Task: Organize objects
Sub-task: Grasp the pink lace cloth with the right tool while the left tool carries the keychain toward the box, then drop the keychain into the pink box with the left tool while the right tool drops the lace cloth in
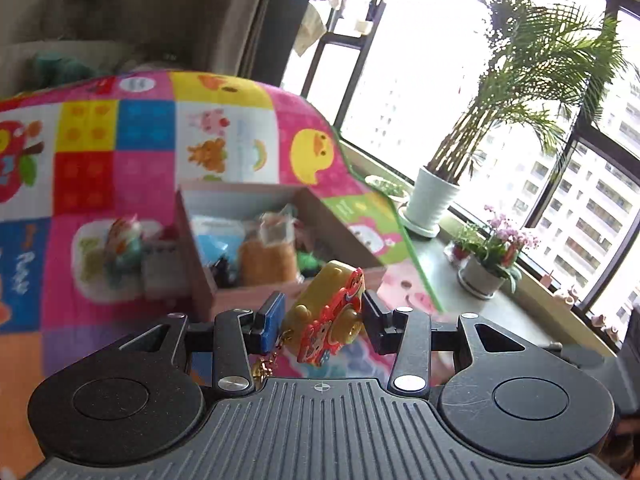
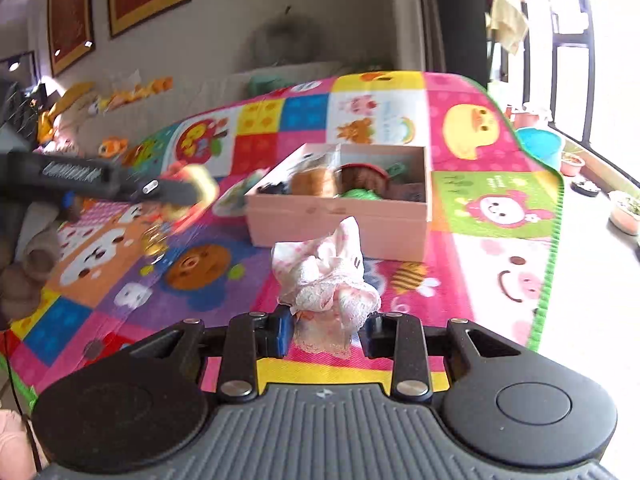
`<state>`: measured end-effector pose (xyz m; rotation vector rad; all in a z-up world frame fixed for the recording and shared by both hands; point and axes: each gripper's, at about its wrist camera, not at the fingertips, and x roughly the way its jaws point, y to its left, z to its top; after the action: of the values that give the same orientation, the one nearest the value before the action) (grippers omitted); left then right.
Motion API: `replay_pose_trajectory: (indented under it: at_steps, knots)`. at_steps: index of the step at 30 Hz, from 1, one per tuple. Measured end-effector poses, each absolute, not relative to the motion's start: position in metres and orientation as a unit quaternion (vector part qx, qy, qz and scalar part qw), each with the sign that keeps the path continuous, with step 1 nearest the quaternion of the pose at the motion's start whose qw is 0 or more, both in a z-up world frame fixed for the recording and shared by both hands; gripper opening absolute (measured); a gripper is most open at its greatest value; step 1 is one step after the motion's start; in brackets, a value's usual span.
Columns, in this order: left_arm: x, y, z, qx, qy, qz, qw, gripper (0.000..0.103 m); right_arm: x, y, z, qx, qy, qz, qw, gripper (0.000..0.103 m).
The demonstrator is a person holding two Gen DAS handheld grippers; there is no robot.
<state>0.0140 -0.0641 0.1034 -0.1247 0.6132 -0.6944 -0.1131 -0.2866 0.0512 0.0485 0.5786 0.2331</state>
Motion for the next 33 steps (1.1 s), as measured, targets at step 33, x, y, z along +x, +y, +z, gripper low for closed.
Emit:
replay_pose_trajectory:
  at_steps: [33]
  knots:
    - [0.035,0.013,0.026,-0.124,0.259,-0.236,0.928,0.044,0.013,-0.305,0.106,0.056,0.303,0.140,0.941,0.031]
